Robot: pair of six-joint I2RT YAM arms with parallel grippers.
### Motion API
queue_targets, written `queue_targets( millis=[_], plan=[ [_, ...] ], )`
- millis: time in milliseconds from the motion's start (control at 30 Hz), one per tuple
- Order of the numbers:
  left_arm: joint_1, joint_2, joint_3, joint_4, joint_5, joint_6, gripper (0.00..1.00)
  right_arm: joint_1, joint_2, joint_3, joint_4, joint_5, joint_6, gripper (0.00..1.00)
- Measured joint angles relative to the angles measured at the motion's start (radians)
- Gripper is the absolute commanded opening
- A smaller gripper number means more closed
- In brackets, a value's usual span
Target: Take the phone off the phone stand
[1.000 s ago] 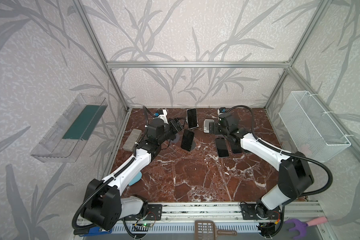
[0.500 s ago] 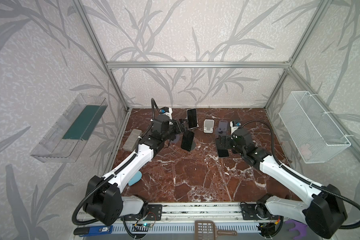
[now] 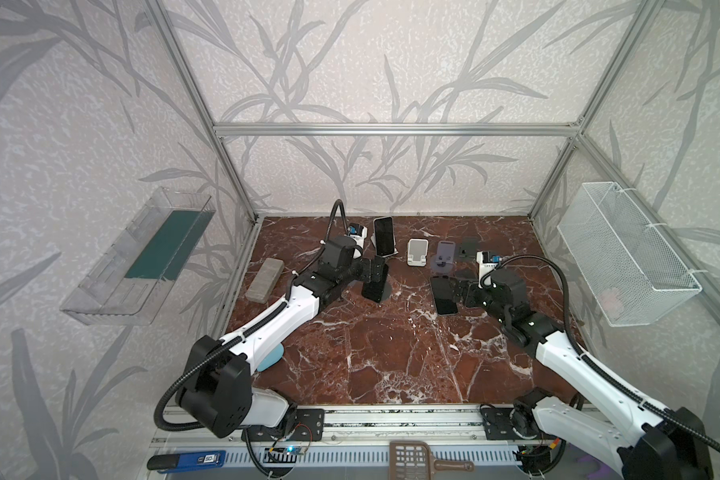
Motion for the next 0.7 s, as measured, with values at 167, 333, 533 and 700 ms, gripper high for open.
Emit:
queue_targets(
  millis=[167,333,533,700],
  plan=[
    [-0.001,0.093,0.042,-0.053,0.051,0.048,0.87,-0.022,-0.002,-0.016,0.002,-0.049,0.013,0.94],
    [-0.001,0.151,0.061,-0.085,0.061,0.077,0.84,-0.024,-0.002,-0.044,0.003,-0.079,0.023,0.94],
    [-0.001,0.179,0.067,-0.111,0.068,0.106,0.86,-0.027,-0.002,-0.044,0.004,-0.101,0.026,0.94],
    [-0.001,0.187,0.067,-0.106,0.086,0.125,0.92,-0.039,-0.001,-0.044,0.005,-0.119,0.027,0.95]
  ],
)
